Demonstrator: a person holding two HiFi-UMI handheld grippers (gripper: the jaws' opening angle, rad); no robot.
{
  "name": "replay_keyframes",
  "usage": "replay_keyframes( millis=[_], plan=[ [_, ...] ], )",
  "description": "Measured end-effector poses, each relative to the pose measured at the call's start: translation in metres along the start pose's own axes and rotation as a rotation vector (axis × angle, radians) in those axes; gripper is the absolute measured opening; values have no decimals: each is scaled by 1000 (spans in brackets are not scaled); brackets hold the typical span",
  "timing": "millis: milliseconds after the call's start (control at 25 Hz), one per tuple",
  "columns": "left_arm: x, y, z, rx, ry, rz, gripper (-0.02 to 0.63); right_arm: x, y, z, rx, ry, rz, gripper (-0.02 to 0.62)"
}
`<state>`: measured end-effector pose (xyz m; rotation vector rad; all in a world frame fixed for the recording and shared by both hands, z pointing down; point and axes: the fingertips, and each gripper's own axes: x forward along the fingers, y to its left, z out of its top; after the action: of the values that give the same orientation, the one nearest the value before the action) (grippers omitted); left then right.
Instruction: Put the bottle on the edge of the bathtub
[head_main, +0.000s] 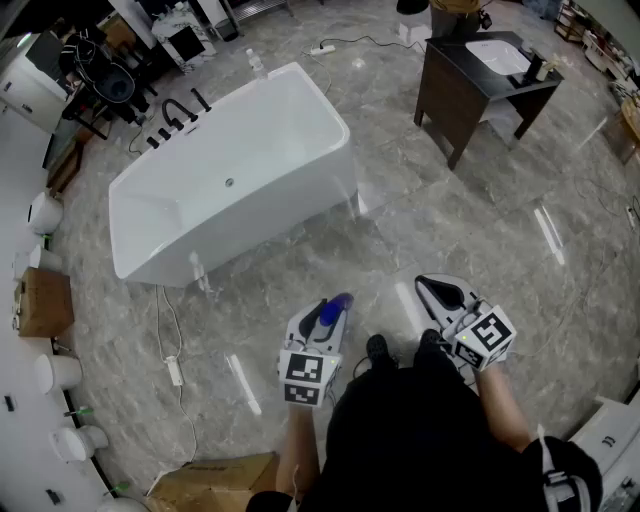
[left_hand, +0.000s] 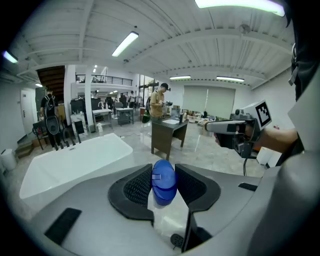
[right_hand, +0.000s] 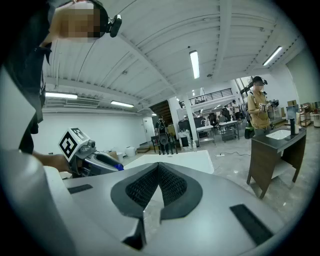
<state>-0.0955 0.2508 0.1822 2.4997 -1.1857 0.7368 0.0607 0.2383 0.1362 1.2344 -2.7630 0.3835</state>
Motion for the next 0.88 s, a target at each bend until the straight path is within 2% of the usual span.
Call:
replay_keyframes(
  millis=[440, 720, 880],
  plan=[
    [8, -2, 7, 31, -1, -9, 150, -6, 1, -3, -36, 18, -14, 12],
    [1, -9, 0, 33, -11, -15, 150, -20, 7, 5, 11, -62, -24, 13],
    [-2, -13, -1, 32, -24, -15, 150, -23, 6, -2, 2, -44, -47, 12]
  ],
)
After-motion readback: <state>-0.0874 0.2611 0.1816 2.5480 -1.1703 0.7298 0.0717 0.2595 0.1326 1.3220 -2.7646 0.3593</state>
